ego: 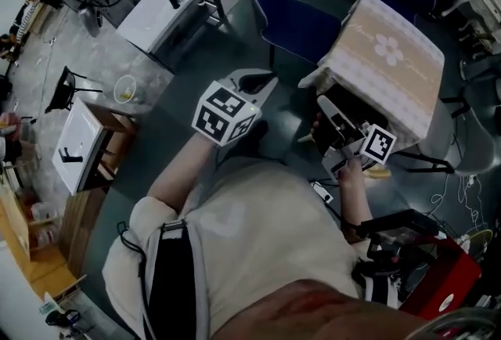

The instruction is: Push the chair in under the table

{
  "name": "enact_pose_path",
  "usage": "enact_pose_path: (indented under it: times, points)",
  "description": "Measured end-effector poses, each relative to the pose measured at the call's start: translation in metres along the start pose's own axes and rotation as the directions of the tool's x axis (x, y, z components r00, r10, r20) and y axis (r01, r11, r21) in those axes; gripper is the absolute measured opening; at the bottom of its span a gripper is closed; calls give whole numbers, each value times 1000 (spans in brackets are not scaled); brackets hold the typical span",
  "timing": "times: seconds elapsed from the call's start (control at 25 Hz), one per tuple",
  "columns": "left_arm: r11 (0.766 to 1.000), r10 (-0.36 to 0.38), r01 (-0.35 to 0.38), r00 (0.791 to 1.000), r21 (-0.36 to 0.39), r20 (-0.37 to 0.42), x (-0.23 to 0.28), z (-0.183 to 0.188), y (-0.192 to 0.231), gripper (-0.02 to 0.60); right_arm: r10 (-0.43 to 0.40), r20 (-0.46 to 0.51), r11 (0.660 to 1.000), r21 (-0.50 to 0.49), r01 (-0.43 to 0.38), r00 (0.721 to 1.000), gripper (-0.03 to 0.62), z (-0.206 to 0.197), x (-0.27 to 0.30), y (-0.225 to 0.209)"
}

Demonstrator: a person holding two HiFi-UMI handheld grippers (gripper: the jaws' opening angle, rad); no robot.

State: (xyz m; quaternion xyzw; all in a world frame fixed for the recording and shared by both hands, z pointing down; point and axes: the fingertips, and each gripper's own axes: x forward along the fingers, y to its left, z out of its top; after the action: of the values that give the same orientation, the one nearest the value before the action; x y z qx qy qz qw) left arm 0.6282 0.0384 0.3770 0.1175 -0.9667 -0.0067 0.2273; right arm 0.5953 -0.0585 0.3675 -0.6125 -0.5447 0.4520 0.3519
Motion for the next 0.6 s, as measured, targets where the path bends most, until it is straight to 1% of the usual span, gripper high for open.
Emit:
enact_pose_path:
  times: [0.16, 0.32, 0.44, 0.6]
  points:
    - [1000, 22, -22, 1000, 17, 13, -6, 4, 8, 6, 20, -13, 999, 29, -19, 1000, 12, -1, 13, 3]
    - [1000, 28, -28, 1000, 1, 10, -6, 0, 19, 6, 36, -8, 999, 32, -35, 999, 12, 2, 27, 3]
    - [999, 29, -28, 1000, -19, 8, -7, -2, 33, 6, 55, -16, 998, 22, -55, 998, 11, 6, 43, 9]
    - [999, 18, -17, 1000, -43, 12, -5, -2, 57, 6, 68, -29, 997, -19, -68, 997, 11, 11, 72, 17]
